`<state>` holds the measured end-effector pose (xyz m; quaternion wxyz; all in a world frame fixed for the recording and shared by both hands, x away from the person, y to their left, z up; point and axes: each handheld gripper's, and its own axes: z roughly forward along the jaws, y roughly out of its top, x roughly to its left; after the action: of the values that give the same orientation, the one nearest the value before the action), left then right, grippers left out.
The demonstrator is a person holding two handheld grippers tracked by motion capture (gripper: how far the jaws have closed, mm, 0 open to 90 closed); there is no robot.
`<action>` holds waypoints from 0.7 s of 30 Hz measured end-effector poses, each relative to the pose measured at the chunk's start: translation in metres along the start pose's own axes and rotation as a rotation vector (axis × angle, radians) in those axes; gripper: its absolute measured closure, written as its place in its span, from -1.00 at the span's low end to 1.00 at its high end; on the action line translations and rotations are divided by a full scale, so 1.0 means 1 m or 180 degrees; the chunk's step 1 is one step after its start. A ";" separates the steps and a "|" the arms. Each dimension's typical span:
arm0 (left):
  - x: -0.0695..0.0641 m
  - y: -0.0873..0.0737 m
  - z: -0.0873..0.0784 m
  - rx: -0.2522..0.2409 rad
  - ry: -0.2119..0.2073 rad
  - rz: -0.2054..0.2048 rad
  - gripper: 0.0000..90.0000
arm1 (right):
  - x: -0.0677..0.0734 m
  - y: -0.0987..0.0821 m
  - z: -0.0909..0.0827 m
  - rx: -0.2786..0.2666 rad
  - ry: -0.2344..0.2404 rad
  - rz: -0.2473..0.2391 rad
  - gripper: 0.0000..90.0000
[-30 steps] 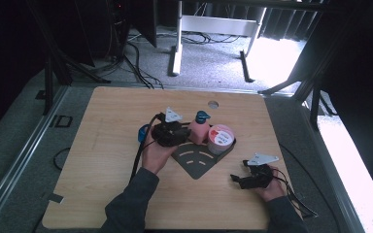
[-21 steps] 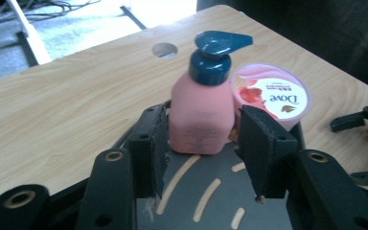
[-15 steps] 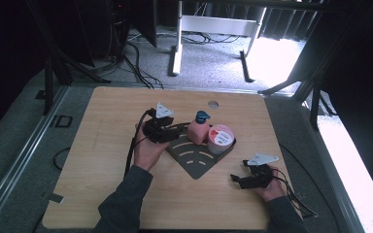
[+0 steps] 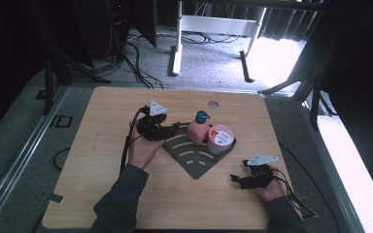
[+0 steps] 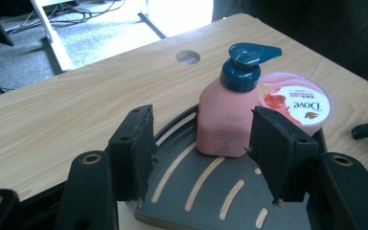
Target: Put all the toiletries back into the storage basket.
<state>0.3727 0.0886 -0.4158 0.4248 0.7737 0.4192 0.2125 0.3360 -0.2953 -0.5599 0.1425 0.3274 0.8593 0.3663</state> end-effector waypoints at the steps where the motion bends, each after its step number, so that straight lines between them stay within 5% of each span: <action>1: 0.000 0.000 0.000 0.0005 0.0003 0.0009 -0.06 | 0.000 0.000 0.000 0.0000 0.0000 0.0000 -0.63; 21: 0.013 -0.007 -0.007 0.0109 0.0023 -0.0014 -0.01 | 0.000 0.000 0.000 -0.0001 0.0001 -0.0001 -0.63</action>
<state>0.3716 0.1047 -0.4178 0.4105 0.7792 0.4260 0.2071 0.3360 -0.2954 -0.5599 0.1426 0.3271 0.8593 0.3664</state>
